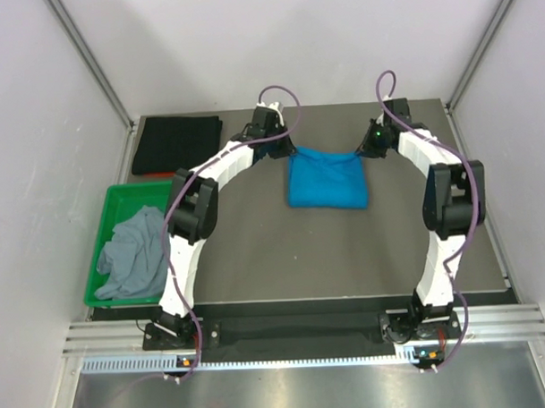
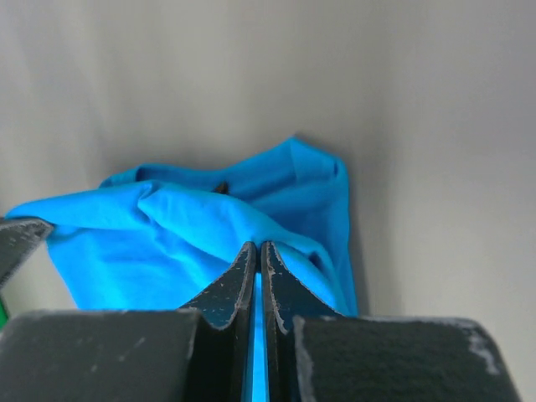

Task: Fold and stack the t-shirts
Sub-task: Fold the tshirt

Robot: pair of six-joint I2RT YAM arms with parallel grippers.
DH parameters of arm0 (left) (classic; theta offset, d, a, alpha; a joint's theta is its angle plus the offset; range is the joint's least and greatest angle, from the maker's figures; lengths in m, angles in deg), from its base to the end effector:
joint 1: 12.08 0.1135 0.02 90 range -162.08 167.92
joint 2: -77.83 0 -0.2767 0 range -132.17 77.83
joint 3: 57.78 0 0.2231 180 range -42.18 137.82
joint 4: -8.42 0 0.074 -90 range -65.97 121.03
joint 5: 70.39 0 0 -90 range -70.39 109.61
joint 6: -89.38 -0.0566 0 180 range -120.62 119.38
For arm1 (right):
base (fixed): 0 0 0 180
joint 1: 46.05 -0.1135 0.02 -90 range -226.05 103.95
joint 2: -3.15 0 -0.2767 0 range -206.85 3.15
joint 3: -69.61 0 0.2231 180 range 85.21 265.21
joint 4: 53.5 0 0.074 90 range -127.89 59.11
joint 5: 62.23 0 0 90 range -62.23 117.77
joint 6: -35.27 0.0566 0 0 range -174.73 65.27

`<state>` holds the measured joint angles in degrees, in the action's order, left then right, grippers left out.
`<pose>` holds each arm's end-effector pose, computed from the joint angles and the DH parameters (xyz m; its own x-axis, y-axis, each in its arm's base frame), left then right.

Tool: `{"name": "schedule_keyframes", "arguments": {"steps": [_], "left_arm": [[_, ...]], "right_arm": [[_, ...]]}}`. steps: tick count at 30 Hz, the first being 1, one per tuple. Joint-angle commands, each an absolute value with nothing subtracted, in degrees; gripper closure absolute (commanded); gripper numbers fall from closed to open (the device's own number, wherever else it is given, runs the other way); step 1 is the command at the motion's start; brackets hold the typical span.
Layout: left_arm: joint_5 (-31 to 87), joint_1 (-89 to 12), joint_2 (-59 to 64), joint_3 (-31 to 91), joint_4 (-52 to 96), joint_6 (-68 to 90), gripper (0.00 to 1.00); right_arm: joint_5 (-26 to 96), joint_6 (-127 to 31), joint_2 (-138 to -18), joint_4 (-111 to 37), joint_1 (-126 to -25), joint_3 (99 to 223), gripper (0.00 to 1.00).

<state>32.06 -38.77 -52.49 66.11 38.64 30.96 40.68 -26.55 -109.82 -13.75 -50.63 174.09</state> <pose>0.4631 -0.2465 0.2223 -0.7650 -0.1878 -0.6161 0.2260 0.8175 -0.5298 0.4323 0.0473 0.2390 -0.7622 0.4007 -0.5084 0.1518 0.8741 0.4614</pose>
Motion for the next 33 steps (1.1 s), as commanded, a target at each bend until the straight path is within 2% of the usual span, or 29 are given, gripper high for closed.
{"name": "schedule_keyframes", "arguments": {"steps": [1,7,9,10,17,20,22,24,26,27,30,33], "left_arm": [[33.76,-36.52,-55.23,69.18,30.1,31.99,1.0],[36.39,-34.14,-61.03,70.94,21.77,34.19,0.96],[37.71,-34.14,-61.92,70.76,17.81,33.49,0.9],[38.33,-34.14,-61.92,70.5,16.74,33.31,0.84],[44.57,-34.14,-60.08,66.37,9.88,33.48,0.81],[46.33,-34.14,-59.28,63.82,5.84,35.06,0.71],[45.98,-34.14,-59.11,63.64,6.09,35.07,0.69],[44.67,-34.14,-58.4,63.64,7.59,33.84,0.63],[41.42,-34.14,-56.92,63.55,10.99,31.22,0.58],[39.67,-34.14,-56.3,63.55,12.41,30.24,0.57],[30.53,-34.75,-52.96,62.68,18.81,24.8,0.56],[24.02,-37.12,-49.62,60.48,23.04,19.26,0.52]], "right_arm": [[43.86,-26.88,-114.35,-17.58,-50.18,178.2,1.0],[41.74,-26.61,-118.49,-20.23,-49.65,181.0,1.0],[41.22,-26.43,-118.93,-20.14,-49.56,181.54,1.0],[40.96,-26.26,-119.02,-20.31,-49.39,181.71,1.0],[39.55,-23.98,-114.37,-21.9,-48.25,177.77,1.0],[39.11,-22.92,-113.31,-22.25,-48.07,176.45,1.0],[38.85,-22.39,-113.74,-22.51,-47.89,176.09,1.0],[38.58,-22.04,-114.45,-22.51,-47.46,176.18,1.0],[40.16,-22.3,-115.5,-23.21,-46.93,176.53,0.91],[40.69,-22.74,-116.03,-23.48,-46.75,176.88,0.79],[46.56,-24.85,-117.53,-22.87,-44.75,178.64,0.64],[50.53,-27.21,-114.46,-23.31,-43.15,176.45,0.55]]}}
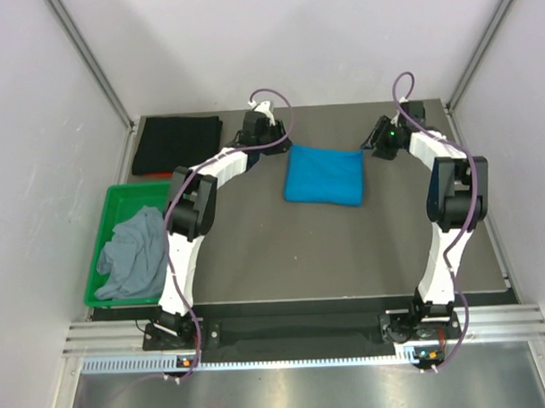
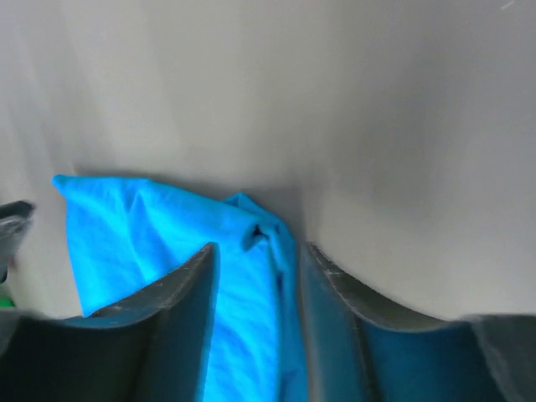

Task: Fold and stack the t-shirts
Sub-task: Fold the tshirt

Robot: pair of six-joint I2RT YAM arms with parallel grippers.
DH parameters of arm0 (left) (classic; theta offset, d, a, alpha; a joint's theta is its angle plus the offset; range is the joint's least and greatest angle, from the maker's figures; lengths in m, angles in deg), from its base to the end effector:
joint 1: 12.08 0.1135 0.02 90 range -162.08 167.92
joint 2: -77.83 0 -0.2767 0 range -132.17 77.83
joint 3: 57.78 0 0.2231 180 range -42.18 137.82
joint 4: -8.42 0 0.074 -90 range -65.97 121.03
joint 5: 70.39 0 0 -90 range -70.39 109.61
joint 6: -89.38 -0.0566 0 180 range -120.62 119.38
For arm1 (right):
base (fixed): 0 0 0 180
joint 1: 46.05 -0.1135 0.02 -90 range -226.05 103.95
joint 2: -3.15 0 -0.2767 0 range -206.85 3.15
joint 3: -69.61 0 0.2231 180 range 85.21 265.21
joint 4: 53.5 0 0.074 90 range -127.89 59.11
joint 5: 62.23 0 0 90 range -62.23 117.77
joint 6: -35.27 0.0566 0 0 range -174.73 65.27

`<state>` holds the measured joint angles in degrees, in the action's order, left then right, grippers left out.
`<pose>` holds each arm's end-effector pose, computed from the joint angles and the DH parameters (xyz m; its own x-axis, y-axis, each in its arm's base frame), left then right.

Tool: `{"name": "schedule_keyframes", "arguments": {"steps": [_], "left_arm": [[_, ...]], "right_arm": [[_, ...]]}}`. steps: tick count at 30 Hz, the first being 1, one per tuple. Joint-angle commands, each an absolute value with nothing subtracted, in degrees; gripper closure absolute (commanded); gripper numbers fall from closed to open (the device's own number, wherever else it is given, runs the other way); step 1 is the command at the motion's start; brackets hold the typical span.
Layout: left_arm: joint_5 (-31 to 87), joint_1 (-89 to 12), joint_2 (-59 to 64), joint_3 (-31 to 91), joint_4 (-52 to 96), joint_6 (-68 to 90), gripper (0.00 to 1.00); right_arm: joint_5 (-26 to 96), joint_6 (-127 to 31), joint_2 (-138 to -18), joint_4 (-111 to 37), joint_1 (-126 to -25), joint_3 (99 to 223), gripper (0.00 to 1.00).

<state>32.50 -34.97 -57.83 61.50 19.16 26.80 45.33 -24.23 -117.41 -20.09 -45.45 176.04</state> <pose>0.4989 -0.2244 0.1851 -0.6316 -0.2206 -0.7432 0.3055 0.8102 -0.5001 0.4636 0.0122 0.2029 -0.7339 0.4916 -0.4687 0.2075 0.8194 0.5344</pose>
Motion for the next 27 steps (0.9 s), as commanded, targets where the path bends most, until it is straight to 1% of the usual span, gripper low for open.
{"name": "schedule_keyframes", "arguments": {"steps": [1,2,3,6,7,10,12,14,17,19,20,25,27], "left_arm": [[23.14,-38.34,-48.66,59.78,23.67,18.2,0.52],[22.09,-38.88,-46.82,57.86,23.76,17.06,0.52],[22.25,-39.32,-45.67,56.53,23.76,16.96,0.51],[25.94,-39.41,-41.54,50.47,24.9,17.75,0.5],[26.46,-39.41,-40.57,48.8,24.73,17.75,0.49],[31.03,-39.41,-38.19,44.75,24.46,17.75,0.48],[32.09,-39.41,-37.4,43.7,26.04,17.93,0.49],[33.23,-39.41,-36.61,41.24,25.52,18.28,0.48],[35.95,-39.41,-36.34,39.65,25.96,17.93,0.45],[36.75,-39.41,-36.52,39.38,26.66,17.67,0.42],[37.71,-39.32,-36.95,39.38,26.92,17.23,0.37],[40.26,-39.41,-38.54,38.86,28.34,16.43,0.4],[40.88,-39.41,-39.33,38.16,27.98,16.7,0.41]], "right_arm": [[50.71,-30.18,-111.84,-22.61,-43.23,174.88,0.46],[51.67,-31.43,-110.77,-20.25,-43.32,174.17,0.43],[52.9,-32.66,-109.63,-18.84,-43.32,173.46,0.43],[56.68,-36.53,-104.62,-16.8,-43.59,168.29,0.43],[57.3,-37.76,-102.0,-16.89,-43.85,164.96,0.42],[60.46,-39.26,-98.91,-17.41,-44.11,160.2,0.39],[63.01,-39.62,-98.37,-17.94,-44.29,158.78,0.37],[63.11,-39.88,-98.46,-17.42,-44.73,157.64,0.34],[63.02,-40.32,-98.37,-18.03,-45.43,156.49,0.32],[62.32,-40.58,-98.28,-17.86,-45.61,155.88,0.32],[62.05,-40.84,-98.28,-17.77,-45.61,155.62,0.32],[63.01,-41.11,-99.33,-20.14,-45.61,152.8,0.32],[64.42,-41.37,-100.3,-21.1,-47.54,152.1,0.33]]}}
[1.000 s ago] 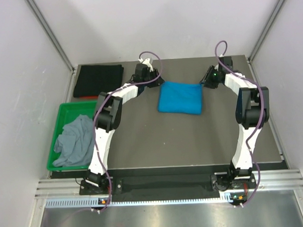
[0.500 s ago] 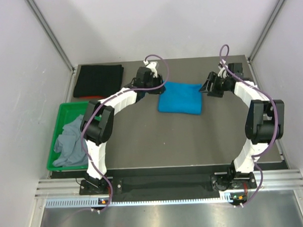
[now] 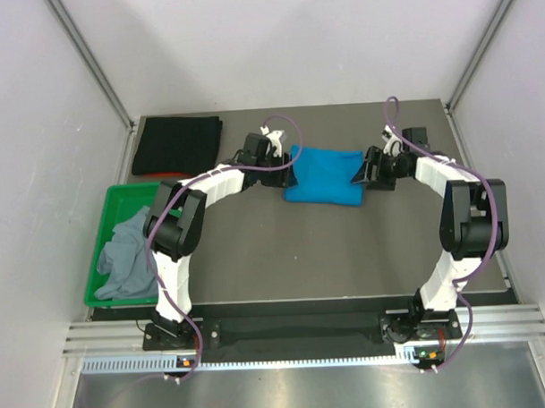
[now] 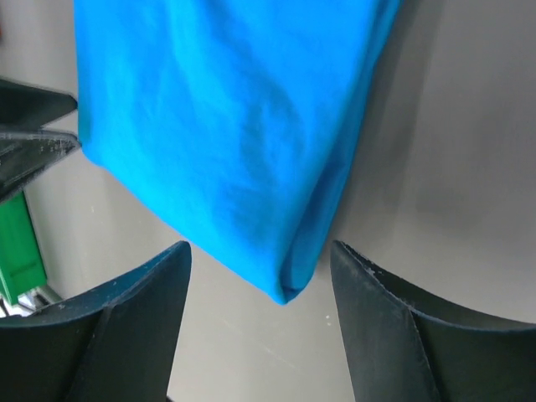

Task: Fold and stack the t-shirts
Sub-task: Fold the tshirt

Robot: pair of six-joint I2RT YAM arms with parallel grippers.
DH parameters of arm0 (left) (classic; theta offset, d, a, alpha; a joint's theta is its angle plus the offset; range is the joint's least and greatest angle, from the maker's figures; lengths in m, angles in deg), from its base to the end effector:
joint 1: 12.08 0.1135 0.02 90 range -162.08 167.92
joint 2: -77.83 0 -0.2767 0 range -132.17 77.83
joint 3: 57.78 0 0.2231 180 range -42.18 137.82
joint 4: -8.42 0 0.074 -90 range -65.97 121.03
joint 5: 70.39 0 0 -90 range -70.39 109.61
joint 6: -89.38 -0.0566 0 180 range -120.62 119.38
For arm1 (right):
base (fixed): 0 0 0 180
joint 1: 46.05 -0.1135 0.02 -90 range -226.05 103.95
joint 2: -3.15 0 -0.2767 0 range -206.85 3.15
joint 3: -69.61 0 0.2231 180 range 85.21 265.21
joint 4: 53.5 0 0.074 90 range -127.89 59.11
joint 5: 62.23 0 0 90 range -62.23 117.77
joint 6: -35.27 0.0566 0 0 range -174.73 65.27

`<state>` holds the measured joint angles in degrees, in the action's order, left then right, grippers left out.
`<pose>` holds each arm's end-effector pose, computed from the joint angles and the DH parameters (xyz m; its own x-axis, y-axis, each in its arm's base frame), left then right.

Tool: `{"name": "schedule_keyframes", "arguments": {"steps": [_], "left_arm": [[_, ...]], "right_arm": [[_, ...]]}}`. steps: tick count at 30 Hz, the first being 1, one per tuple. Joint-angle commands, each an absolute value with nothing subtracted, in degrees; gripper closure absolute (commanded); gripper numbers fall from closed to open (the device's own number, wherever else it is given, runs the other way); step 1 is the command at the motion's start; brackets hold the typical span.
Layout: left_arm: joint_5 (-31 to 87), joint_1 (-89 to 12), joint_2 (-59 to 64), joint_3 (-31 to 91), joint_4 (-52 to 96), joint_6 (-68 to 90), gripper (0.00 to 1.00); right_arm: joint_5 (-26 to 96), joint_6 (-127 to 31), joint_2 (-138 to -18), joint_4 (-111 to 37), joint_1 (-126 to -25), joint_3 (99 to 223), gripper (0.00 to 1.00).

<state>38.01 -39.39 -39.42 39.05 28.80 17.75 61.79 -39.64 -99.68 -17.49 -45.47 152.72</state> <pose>0.3938 -0.2235 0.1982 -0.7551 0.0534 -0.6534 0.4317 0.7906 -0.4343 0.3598 0.0280 0.2081 -0.8777 0.2247 -0.4233 -0.0809 0.8011 0.5930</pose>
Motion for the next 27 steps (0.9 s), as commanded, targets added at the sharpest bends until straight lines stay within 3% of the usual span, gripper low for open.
{"name": "schedule_keyframes", "arguments": {"steps": [1,4,7,8,9,10,12,13,20,27], "left_arm": [[40.97,-39.41,-39.5,38.15,27.89,16.7,0.42],[41.76,-39.41,-40.47,38.33,28.07,16.96,0.45],[42.29,-39.41,-41.52,39.29,28.85,17.23,0.67],[42.38,-39.41,-42.22,39.82,30.6,17.14,0.88],[42.2,-39.32,-42.58,40.43,31.57,16.96,0.98],[41.24,-39.41,-42.93,41.66,32.98,16.7,1.0],[39.31,-39.41,-43.2,42.37,36.93,16.44,1.0],[35.47,-39.41,-42.85,42.98,38.95,16.52,1.0],[28.67,-39.85,-37.75,35.27,38.0,20.13,1.0],[30.07,-39.94,-36.61,34.11,37.56,20.48,1.0]], "right_arm": [[64.33,-41.9,-101.17,-21.19,-47.89,151.4,0.33],[64.16,-41.81,-102.58,-23.12,-47.89,149.29,0.35],[63.55,-41.9,-103.81,-24.53,-47.89,147.97,0.41],[62.93,-42.08,-103.99,-24.45,-47.89,147.79,0.46],[62.14,-41.99,-104.17,-24.19,-47.81,147.44,0.66],[60.05,-41.82,-103.99,-23.66,-47.63,147.18,0.76],[57.76,-40.85,-103.64,-21.47,-47.19,146.56,0.96],[56.18,-40.67,-102.77,-20.59,-47.1,146.21,0.99],[52.03,-40.93,-99.51,-18.83,-47.1,143.75,1.0],[52.99,-40.85,-97.93,-19.0,-47.1,142.25,1.0]]}}
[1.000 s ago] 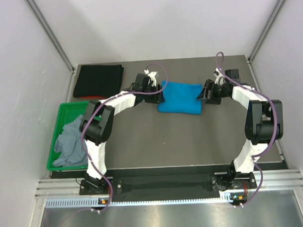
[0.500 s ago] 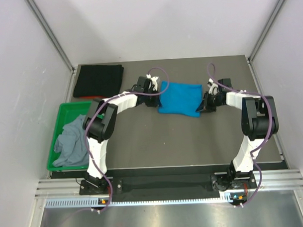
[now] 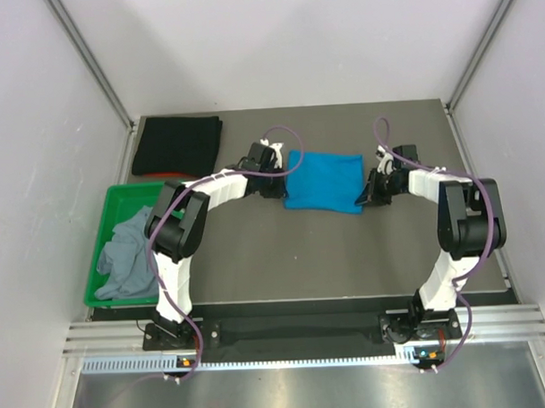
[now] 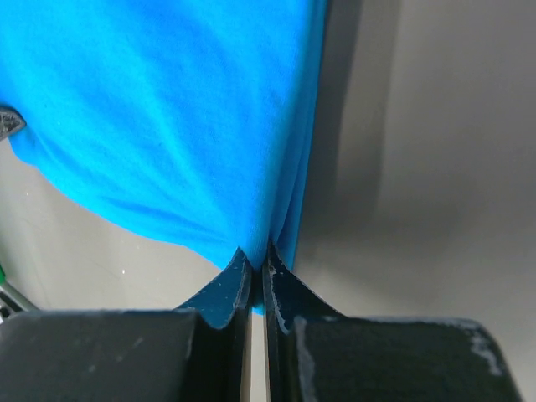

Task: Fold and stack the t-shirts
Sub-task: Fold the tshirt

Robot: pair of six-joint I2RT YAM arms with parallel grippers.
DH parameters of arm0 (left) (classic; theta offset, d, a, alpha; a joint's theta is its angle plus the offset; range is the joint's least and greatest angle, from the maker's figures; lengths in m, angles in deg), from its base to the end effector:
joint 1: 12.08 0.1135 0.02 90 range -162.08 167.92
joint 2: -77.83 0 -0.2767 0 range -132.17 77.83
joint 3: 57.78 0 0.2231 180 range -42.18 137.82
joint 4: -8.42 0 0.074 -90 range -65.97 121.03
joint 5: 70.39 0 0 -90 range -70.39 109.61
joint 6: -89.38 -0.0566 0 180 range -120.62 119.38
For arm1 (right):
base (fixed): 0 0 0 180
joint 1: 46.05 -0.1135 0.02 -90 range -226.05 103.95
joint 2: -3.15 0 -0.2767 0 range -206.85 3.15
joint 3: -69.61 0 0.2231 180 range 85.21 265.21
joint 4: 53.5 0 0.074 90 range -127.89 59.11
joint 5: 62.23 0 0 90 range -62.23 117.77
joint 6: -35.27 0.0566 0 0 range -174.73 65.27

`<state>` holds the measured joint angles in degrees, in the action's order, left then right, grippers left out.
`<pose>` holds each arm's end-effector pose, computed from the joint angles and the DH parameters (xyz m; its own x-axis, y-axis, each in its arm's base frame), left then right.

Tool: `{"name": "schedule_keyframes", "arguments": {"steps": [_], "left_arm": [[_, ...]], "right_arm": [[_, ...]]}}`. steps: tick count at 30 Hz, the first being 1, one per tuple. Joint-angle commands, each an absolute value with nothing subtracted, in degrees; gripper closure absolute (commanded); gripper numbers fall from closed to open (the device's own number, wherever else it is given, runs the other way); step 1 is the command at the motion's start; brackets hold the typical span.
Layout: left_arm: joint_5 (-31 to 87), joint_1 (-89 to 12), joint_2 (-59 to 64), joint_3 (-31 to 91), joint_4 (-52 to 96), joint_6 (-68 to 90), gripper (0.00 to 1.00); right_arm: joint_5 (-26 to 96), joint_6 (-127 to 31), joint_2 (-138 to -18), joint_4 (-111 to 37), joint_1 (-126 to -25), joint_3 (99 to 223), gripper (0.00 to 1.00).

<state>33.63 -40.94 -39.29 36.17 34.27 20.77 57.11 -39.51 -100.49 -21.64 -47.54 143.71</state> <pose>0.3750 -0.2223 0.1747 -0.8372 0.0574 -0.5439 0.3245 0.8527 -0.4095 0.3376 0.0365 0.1641 -0.9144 0.2051 -0.3490 -0.0177 0.8410 0.5408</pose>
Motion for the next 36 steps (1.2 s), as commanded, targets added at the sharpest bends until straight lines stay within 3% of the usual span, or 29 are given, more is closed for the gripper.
{"name": "schedule_keyframes", "arguments": {"steps": [1,3,5,8,13,17,23,25,26,28,36], "left_arm": [[30.86,-39.94,-36.08,33.94,36.34,20.48,1.0],[32.79,-40.11,-35.81,34.72,36.5,20.39,0.98],[32.71,-40.2,-35.29,35.6,38.17,21.35,0.85],[29.2,-40.29,-33.97,37.88,41.24,22.59,0.79],[24.97,-40.2,-35.02,44.2,44.23,20.04,0.75],[29.36,-40.2,-38.18,53.33,44.16,19.69,0.75],[40.52,-40.11,-44.86,57.31,34.76,21.0,0.76],[41.85,-40.11,-47.14,58.36,31.78,21.18,0.76],[42.02,-40.11,-47.93,58.8,31.24,21.18,0.76],[42.46,-40.02,-50.13,60.3,29.75,21.18,0.76],[39.04,-38.36,-56.11,62.41,22.2,21.35,0.75]], "right_arm": [[53.34,-40.67,-97.58,-19.17,-47.19,142.34,0.96],[53.17,-39.18,-96.79,-18.56,-47.19,142.86,0.8],[52.82,-37.95,-95.91,-17.16,-47.45,143.48,0.75],[49.49,-36.63,-93.72,-13.56,-47.54,145.32,0.54],[44.48,-34.52,-90.99,-8.19,-47.54,148.66,0.44],[46.75,-35.21,-92.73,-8.01,-48.07,155.49,0.44],[53.42,-38.56,-101.79,-8.89,-47.98,165.8,0.44],[57.02,-38.91,-104.86,-9.95,-48.07,169.05,0.58],[58.0,-38.83,-107.31,-9.95,-48.07,171.41,0.71],[59.76,-38.65,-109.61,-10.12,-47.98,173.36,0.79],[63.19,-37.07,-119.28,-15.74,-47.63,177.84,0.81]]}}
